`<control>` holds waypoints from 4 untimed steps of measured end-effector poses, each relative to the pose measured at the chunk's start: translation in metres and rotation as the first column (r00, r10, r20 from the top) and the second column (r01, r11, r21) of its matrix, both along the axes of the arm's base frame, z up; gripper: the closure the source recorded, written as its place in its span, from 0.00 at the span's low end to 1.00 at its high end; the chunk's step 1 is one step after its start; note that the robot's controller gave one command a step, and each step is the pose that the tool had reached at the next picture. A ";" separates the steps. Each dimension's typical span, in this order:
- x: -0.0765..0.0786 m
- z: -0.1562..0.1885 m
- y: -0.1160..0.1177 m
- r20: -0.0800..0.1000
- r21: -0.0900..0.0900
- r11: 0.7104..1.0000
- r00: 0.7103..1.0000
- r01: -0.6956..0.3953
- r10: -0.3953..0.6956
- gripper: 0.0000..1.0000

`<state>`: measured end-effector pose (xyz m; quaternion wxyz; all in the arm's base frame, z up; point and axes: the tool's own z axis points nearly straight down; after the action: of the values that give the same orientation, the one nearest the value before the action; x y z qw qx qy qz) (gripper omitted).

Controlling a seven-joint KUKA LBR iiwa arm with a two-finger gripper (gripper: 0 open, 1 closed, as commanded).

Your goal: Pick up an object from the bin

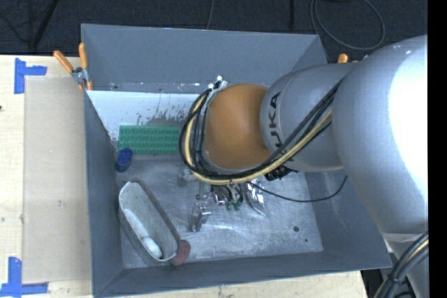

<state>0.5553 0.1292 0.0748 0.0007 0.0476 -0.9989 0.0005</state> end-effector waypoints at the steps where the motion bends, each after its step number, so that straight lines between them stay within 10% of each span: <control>1: -0.038 -0.003 -0.100 0.006 0.001 1.000 1.000 -0.031 0.031 0.00; 2: -0.022 -0.003 -0.128 0.004 0.003 0.995 0.995 -0.103 0.103 0.00; 3: 0.047 -0.003 -0.178 0.004 0.002 0.971 0.971 -0.239 0.239 0.00; 4: 0.046 -0.001 -0.179 0.002 0.001 0.972 0.972 -0.237 0.237 1.00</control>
Offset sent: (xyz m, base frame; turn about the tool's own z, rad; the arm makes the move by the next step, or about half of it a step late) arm -0.0399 -0.0975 -0.0048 -0.0363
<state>0.6015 -0.0495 0.0736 -0.0002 0.1663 -0.9861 -0.0002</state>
